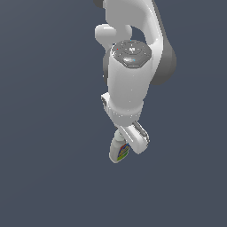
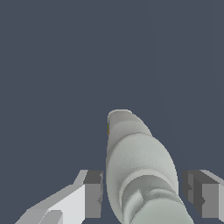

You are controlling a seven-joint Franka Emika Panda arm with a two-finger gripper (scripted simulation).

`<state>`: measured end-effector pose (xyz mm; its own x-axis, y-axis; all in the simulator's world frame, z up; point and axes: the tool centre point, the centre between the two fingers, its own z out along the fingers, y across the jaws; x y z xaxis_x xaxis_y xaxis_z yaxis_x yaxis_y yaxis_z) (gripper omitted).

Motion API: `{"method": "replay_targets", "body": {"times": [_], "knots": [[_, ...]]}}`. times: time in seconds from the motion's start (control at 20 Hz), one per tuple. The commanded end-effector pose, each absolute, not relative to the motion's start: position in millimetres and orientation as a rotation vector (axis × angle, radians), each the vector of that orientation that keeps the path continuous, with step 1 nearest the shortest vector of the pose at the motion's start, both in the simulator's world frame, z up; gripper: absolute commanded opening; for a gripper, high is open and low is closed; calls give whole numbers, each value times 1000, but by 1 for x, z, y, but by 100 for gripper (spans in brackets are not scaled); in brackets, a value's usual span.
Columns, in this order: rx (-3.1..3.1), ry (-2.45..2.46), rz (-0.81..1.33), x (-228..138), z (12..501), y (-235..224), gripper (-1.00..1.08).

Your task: Pick up the object and move it to a goal position.

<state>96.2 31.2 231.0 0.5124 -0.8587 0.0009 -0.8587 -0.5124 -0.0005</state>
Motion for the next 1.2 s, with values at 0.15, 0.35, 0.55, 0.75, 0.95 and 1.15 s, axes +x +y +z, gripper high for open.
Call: {"method": "replay_targets", "body": {"times": [0.15,0.35,0.55,0.75,0.95,1.15], "knots": [[-2731,1552,-2,95,232,30,-100],[-2731,1552,-2,90,235,25,-100],[-2731,1552,-2,80,242,17,-100],[-2731,1552,-1,65,252,4,-100],[-2730,1551,0,43,266,-15,-100],[-2730,1551,1,15,285,-40,-100]]}}
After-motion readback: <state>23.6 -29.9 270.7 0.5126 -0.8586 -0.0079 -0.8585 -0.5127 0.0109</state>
